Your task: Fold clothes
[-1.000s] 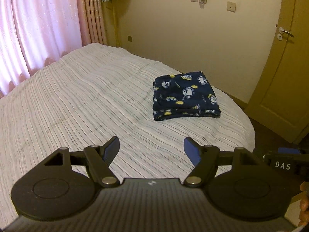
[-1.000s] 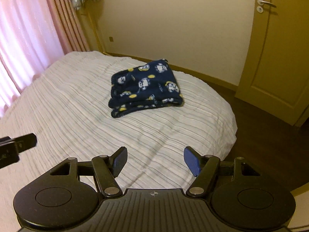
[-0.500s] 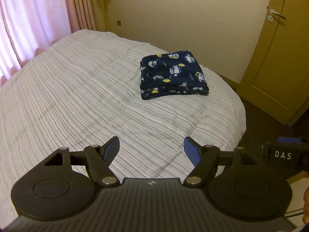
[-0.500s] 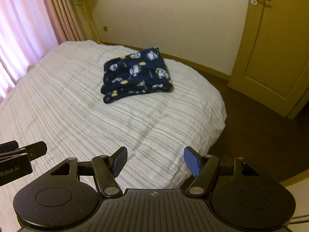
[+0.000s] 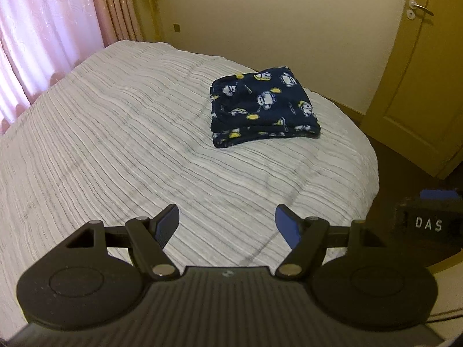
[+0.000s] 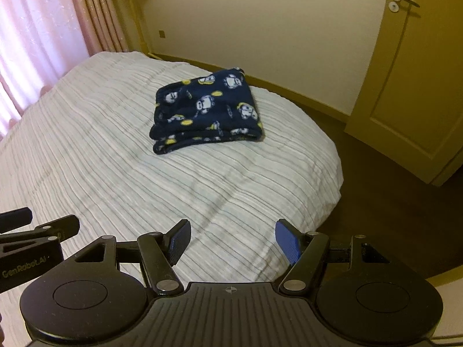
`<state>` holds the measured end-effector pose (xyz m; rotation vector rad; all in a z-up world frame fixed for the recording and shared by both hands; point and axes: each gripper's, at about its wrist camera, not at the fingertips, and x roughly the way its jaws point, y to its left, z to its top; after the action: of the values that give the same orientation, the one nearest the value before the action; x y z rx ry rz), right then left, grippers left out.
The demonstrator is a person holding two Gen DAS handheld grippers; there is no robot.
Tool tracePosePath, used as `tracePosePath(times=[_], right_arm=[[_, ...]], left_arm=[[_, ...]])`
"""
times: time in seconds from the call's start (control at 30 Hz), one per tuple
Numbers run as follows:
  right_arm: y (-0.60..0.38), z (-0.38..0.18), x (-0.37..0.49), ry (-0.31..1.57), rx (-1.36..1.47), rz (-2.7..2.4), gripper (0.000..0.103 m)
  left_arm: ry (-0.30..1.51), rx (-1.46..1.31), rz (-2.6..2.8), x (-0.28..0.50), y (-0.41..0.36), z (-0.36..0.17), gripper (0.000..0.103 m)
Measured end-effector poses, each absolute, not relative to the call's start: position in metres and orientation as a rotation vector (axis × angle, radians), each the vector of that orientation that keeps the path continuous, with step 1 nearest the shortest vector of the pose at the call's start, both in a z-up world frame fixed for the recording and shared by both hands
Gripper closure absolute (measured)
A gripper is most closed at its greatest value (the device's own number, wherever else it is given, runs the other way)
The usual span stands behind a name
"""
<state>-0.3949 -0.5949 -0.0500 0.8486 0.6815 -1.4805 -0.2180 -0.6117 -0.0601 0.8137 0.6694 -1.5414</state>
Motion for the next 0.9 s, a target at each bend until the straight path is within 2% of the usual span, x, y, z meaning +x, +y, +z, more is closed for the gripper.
tracePosePath(times=[0.3, 0.9], right_arm=[[-0.638, -0.057, -0.402, 0.719, 0.855, -1.457, 0.035], [-0.713, -0.08, -0.425, 0.823, 0.89, -1.396, 0.035]], left_arm=[[0.684, 0.795, -1.604, -0.231, -0.648, -0.06, 0.033], [0.799, 0.864, -1.506, -0.255, -0.718, -0.096, 0.033]])
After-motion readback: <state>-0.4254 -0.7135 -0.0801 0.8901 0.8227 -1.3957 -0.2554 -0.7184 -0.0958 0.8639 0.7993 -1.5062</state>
